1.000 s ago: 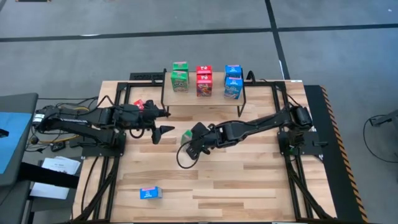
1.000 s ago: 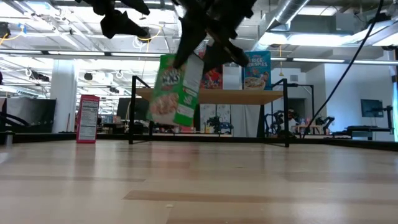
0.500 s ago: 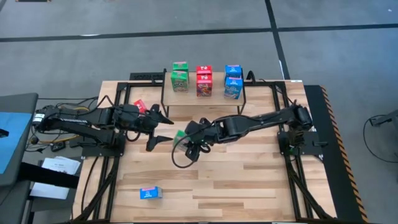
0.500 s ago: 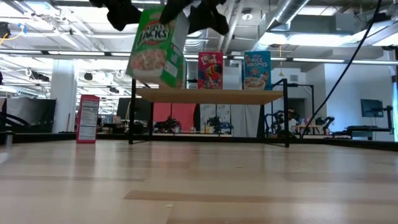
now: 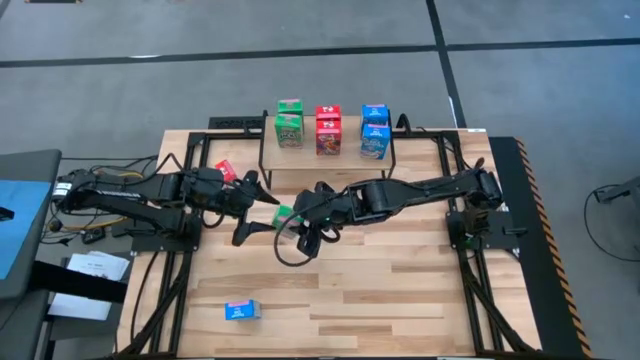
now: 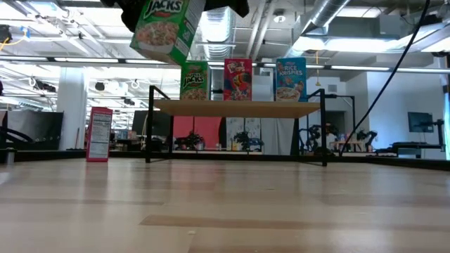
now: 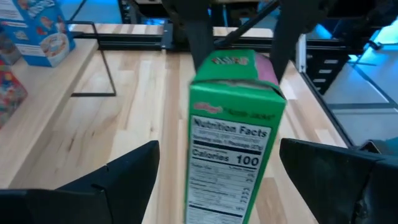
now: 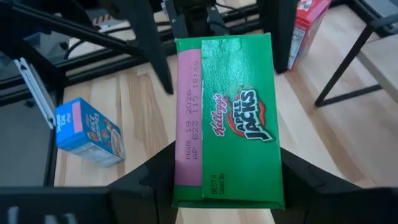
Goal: Stack cereal on shelf
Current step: Put the green cereal box on the shelf aligned with the other green cereal boxes
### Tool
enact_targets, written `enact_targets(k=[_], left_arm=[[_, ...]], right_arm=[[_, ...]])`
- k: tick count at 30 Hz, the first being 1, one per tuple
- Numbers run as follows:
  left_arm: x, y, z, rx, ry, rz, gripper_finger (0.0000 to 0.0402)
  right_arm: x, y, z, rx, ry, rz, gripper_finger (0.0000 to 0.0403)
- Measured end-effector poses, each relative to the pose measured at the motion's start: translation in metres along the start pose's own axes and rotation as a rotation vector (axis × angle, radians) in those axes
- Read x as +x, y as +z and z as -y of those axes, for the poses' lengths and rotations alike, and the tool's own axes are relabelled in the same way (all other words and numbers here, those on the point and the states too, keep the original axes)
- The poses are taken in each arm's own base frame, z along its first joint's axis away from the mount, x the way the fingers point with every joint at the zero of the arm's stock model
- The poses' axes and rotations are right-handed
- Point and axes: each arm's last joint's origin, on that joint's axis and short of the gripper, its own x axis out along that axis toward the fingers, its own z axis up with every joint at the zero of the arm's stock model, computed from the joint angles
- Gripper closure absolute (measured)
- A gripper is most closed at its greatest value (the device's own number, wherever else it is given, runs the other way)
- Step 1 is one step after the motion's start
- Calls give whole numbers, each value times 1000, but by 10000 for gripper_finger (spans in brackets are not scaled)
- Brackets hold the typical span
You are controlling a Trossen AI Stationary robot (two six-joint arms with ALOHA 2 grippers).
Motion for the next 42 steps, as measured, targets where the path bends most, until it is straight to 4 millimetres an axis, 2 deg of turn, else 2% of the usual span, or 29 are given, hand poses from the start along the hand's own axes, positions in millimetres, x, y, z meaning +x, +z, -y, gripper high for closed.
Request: enact_targets(k=[17, 32, 42], left_arm=[[0, 5, 2, 2, -73, 44, 83], [0, 4, 2, 2, -71, 39, 206], [0, 4, 2, 2, -70, 39, 229]], right_arm=[[0, 9, 5, 18, 5, 50, 192], [-1, 10, 4, 19, 11, 59, 192], [-1, 10, 4, 20, 10, 59, 192]])
